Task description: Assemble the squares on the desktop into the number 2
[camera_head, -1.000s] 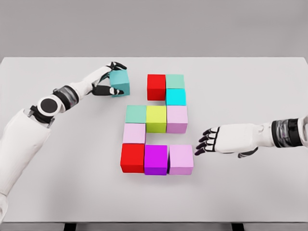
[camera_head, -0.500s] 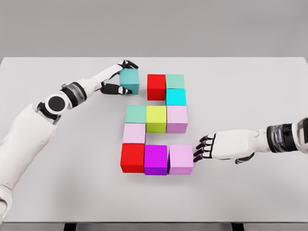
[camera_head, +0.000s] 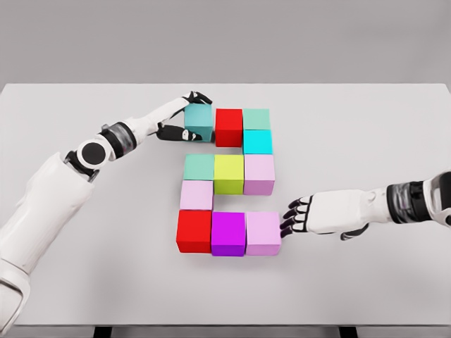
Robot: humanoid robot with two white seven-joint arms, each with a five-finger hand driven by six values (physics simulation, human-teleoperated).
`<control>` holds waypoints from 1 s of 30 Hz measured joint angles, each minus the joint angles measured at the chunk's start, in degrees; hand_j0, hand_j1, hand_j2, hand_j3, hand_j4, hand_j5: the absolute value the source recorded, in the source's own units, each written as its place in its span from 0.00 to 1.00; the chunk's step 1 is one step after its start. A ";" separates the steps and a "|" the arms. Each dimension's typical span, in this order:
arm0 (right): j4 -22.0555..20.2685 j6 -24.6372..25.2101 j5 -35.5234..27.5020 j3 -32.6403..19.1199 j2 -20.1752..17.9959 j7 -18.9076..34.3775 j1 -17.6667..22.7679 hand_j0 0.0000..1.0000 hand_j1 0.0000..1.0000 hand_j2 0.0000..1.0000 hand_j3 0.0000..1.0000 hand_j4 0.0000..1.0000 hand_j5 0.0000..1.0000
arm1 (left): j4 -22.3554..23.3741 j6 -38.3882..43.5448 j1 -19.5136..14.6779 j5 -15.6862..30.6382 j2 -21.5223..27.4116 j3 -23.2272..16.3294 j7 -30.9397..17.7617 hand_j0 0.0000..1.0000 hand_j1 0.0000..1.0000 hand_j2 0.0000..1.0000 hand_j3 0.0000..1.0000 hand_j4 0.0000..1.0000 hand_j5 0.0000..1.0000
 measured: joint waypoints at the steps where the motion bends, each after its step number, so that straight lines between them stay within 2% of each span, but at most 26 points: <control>1: 0.00 0.00 0.00 0.02 0.13 0.00 0.00 1.00 1.00 1.00 1.00 1.00 1.00 | 0.03 -0.02 0.00 0.00 -0.02 0.00 0.02 0.43 0.43 0.43 0.43 0.43 0.43; 5: 0.00 0.00 0.00 0.05 0.38 0.00 0.00 1.00 1.00 1.00 1.00 1.00 1.00 | 0.09 -0.06 0.00 0.08 -0.05 -0.01 0.09 0.57 0.57 0.57 0.57 0.57 0.57; 7: 0.02 0.00 0.00 0.03 0.34 0.00 0.00 1.00 1.00 1.00 1.00 1.00 1.00 | 0.10 -0.39 0.00 0.13 -0.05 0.01 0.11 0.58 0.58 0.58 0.58 0.58 0.58; 12: 0.07 0.00 -0.06 -0.41 -0.74 0.00 -0.09 1.00 1.00 1.00 1.00 1.00 1.00 | 0.11 -0.75 0.09 0.23 -0.06 0.06 0.17 0.67 0.67 0.67 0.67 0.67 0.67; 15: 0.35 -0.04 -0.77 -3.31 -1.76 0.01 0.53 1.00 1.00 1.00 1.00 1.00 1.00 | 0.11 -0.81 0.09 0.22 -0.07 0.12 0.22 0.72 0.72 0.72 0.72 0.72 0.72; 17: 2.87 -0.04 -4.80 -9.11 -2.87 0.01 1.75 1.00 1.00 1.00 1.00 1.00 1.00 | 0.13 -0.82 0.09 0.19 -0.09 0.17 0.24 0.75 0.75 0.75 0.75 0.75 0.75; 21: 11.29 -0.01 -14.55 -20.19 -3.87 0.00 4.13 1.00 1.00 1.00 1.00 1.00 1.00 | 0.18 -0.83 0.09 0.15 -0.07 0.31 0.25 0.81 0.81 0.81 0.81 0.81 0.81; 25: 18.95 -0.04 -21.76 -24.15 -4.16 0.01 9.49 1.00 1.00 1.00 1.00 1.00 1.00 | 0.28 -0.83 0.09 0.19 -0.06 0.42 0.25 0.85 0.85 0.85 0.85 0.85 0.85; 27: 20.70 -0.05 -23.34 -24.83 -3.96 0.01 11.42 1.00 1.00 1.00 1.00 1.00 1.00 | 0.41 -0.82 0.00 0.21 -0.06 0.47 0.25 0.86 0.86 0.86 0.86 0.86 0.86; 30: 22.17 -0.05 -24.43 -26.30 -3.58 0.01 12.13 1.00 1.00 1.00 1.00 1.00 1.00 | 0.57 -0.83 0.00 0.23 -0.06 0.54 0.25 0.87 0.87 0.87 0.87 0.87 0.87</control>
